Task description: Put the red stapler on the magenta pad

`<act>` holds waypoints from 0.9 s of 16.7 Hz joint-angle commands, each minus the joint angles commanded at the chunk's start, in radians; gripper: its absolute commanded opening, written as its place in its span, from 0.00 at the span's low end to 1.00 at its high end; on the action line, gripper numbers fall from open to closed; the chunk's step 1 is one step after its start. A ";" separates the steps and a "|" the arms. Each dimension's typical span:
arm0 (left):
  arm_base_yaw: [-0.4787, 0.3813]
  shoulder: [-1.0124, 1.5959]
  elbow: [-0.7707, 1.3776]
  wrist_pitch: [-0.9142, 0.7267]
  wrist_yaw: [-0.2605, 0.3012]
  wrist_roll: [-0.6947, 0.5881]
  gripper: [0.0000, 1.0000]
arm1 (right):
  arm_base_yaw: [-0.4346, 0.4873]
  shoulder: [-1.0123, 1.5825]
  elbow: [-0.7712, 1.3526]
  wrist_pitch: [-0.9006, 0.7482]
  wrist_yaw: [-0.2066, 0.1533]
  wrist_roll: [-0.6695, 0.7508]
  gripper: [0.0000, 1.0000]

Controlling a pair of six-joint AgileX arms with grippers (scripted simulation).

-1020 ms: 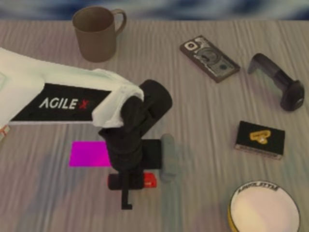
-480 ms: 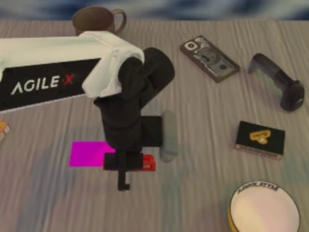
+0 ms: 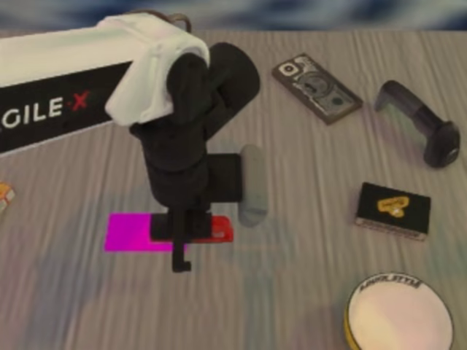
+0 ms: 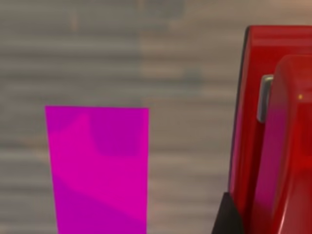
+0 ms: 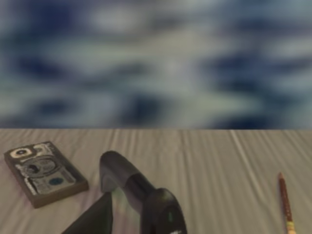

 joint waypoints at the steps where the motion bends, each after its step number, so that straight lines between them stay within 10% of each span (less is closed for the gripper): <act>1: 0.002 0.001 0.002 -0.001 0.000 0.003 0.00 | 0.000 0.000 0.000 0.000 0.000 0.000 1.00; 15: 0.295 0.069 0.137 -0.074 0.006 0.300 0.00 | 0.000 0.000 0.000 0.000 0.000 0.000 1.00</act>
